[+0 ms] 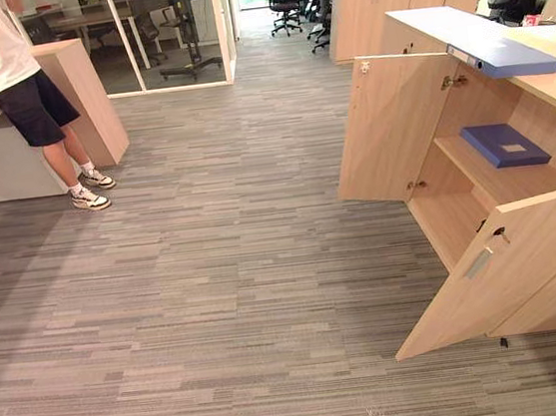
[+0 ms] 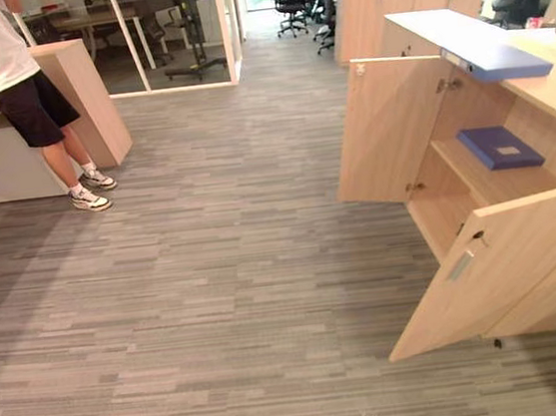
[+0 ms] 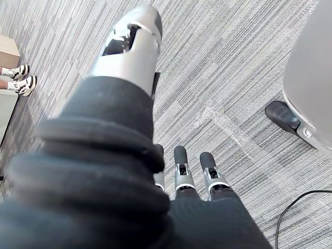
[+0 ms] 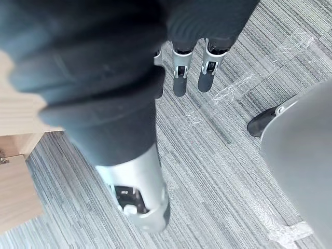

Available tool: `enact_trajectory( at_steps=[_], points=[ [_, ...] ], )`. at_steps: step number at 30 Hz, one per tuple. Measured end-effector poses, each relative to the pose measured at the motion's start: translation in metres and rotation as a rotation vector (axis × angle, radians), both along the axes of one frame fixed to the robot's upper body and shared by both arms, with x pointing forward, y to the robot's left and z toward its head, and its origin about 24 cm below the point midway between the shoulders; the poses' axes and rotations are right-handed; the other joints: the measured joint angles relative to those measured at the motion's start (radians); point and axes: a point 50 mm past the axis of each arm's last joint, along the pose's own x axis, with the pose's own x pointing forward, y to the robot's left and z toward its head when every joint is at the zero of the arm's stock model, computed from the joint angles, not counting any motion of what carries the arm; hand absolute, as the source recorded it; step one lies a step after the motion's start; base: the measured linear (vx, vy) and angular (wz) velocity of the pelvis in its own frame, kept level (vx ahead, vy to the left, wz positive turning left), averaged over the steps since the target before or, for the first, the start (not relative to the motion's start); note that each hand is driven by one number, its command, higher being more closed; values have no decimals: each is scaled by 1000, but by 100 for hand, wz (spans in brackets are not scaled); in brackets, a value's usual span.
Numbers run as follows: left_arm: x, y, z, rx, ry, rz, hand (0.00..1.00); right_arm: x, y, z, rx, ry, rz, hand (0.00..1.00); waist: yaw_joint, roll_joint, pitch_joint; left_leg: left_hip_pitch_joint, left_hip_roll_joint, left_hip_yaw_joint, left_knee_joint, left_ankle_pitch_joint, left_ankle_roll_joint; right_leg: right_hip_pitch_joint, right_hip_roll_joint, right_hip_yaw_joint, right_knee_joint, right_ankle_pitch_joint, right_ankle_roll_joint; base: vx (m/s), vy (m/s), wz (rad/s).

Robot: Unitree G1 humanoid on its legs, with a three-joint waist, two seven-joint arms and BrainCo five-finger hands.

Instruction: Walk over to the cabinet, pick up the folder, carry it to the office cabinet, place the folder inside the office cabinet, then close the office cabinet door

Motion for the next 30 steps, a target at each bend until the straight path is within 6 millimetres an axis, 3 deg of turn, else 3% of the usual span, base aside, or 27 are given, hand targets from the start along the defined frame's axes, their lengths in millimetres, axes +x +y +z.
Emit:
enact_trajectory(
  at_steps=[6,9,11,13,14,17,19,20,21,22,23,24,25,26,27,28,29,30],
  points=[
    [7,0,1,-5,-26,13,0,11,3,1,15,-22,39,0,5,-7,35,-1,0,-16,11,-5,-1,10,-2,-18,9,-5,-3,10,-6,11],
    [22,4,5,1,-81,44,0,24,5,3,12,-49,105,0,16,-12,88,-131,11,-22,266,-129,-4,-38,-6,-27,99,-55,-13,-42,-25,7],
    [27,8,7,5,-115,92,0,33,3,5,1,-66,151,0,20,-9,131,-270,54,-14,579,-230,-14,-45,16,-38,145,-109,-44,-77,-29,19],
    [27,12,9,17,-127,113,0,39,6,6,3,-75,202,0,33,-18,152,-397,87,6,835,-251,-6,-11,15,-39,147,-118,-54,40,-10,6],
    [23,12,8,18,-118,116,0,39,7,6,2,-72,222,0,39,-19,151,-435,106,18,866,-262,-11,3,9,-39,146,-120,-54,150,17,-4],
    [18,13,8,23,-107,102,0,41,8,6,1,-68,294,0,48,-22,149,-492,133,22,706,-252,-17,41,-38,-24,140,-153,-9,215,116,-7],
    [17,13,8,25,-101,81,0,44,9,7,-4,-67,335,0,50,-23,147,-526,154,4,543,-208,-24,48,-78,2,136,-181,36,339,257,-29],
    [15,12,8,20,-103,95,0,44,8,7,-7,-64,366,0,53,-20,140,-542,173,-25,437,-164,-32,51,-106,28,136,-207,75,454,456,-67],
    [15,10,7,6,-107,115,0,42,7,6,-3,-56,358,0,66,-16,132,-538,187,-56,365,-138,-52,57,-140,65,137,-235,108,475,495,-79],
    [14,10,7,4,-106,118,0,40,7,6,1,-49,348,0,72,-14,122,-537,191,-65,357,-134,-58,65,-161,81,134,-247,118,536,583,-77],
    [9,15,7,7,-102,114,0,29,7,3,20,-21,317,0,73,-34,87,-537,149,-39,402,-42,-103,101,-243,88,110,-255,146,507,509,-74],
    [9,21,9,24,-97,86,0,19,11,-1,54,8,283,0,73,-70,43,-536,75,-12,434,-4,-80,80,-323,111,147,-236,158,527,521,-67],
    [9,24,9,33,-94,72,0,19,15,-1,70,5,267,0,69,-85,34,-523,49,17,444,-31,-51,53,-358,118,201,-216,153,545,520,-73],
    [12,25,9,38,-93,38,0,18,17,-2,83,-2,253,0,66,-89,32,-466,5,64,434,-57,-13,-12,-405,156,352,-143,128,575,560,-57],
    [16,25,9,38,-95,-10,0,21,9,0,70,-22,208,0,51,-87,33,-380,-46,92,390,-82,26,-84,-444,186,546,-20,58,580,562,-45],
    [18,25,10,39,-99,-48,0,22,5,1,64,-28,193,0,36,-86,34,-339,-68,99,365,-90,39,-118,-462,187,642,60,18,561,538,-7],
    [25,25,11,42,-108,-131,0,29,-2,4,38,-55,192,0,6,-83,34,-262,-105,104,323,-103,60,-189,-494,148,829,124,-59,426,401,15],
    [29,23,11,37,-111,-164,0,32,-5,5,27,-66,195,0,-5,-78,35,-220,-115,103,294,-105,63,-217,-502,112,895,122,-56,510,458,16]
  ],
)
